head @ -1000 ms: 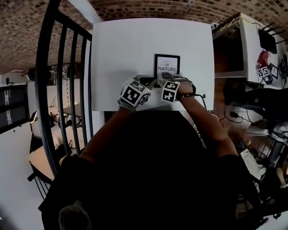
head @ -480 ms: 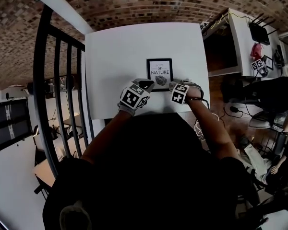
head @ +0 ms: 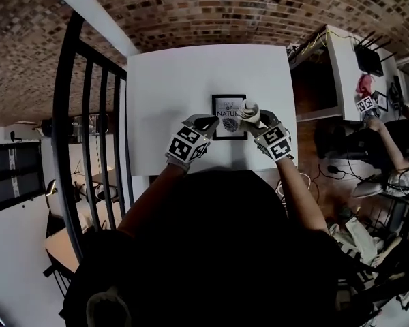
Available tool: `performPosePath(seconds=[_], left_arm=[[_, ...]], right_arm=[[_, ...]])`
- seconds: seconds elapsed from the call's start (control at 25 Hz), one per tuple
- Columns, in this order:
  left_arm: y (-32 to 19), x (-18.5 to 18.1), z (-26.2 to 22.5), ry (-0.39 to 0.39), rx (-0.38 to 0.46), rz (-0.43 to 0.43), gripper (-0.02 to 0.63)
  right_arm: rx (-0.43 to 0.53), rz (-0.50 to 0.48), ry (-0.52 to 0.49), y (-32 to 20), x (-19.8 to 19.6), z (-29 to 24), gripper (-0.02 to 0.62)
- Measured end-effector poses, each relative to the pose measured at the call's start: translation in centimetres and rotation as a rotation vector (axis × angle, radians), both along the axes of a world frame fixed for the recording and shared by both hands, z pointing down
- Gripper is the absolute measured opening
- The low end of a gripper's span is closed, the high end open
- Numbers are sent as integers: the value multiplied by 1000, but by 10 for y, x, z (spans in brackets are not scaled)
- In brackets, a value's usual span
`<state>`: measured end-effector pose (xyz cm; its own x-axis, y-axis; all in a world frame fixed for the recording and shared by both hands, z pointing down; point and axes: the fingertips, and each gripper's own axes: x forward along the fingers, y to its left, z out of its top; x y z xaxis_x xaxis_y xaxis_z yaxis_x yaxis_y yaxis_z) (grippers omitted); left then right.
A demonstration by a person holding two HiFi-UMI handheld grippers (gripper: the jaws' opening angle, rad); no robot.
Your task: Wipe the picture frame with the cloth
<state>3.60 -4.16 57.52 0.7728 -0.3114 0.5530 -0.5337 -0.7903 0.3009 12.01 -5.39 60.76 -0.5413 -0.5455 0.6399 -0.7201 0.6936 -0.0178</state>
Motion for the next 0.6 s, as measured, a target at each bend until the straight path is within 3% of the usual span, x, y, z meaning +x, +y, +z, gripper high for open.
performPosePath(seconds=[0.24, 0.4, 0.6], left_arm=[[-16, -5, -52, 132, 130, -50, 1], [-20, -1, -88, 189, 241, -37, 2], [-27, 1, -131, 252, 364, -40, 1]], right_arm=[[141, 44, -219, -13, -8, -78, 115], [259, 30, -267, -16, -13, -127, 114], [341, -23, -319, -17, -30, -173, 112]])
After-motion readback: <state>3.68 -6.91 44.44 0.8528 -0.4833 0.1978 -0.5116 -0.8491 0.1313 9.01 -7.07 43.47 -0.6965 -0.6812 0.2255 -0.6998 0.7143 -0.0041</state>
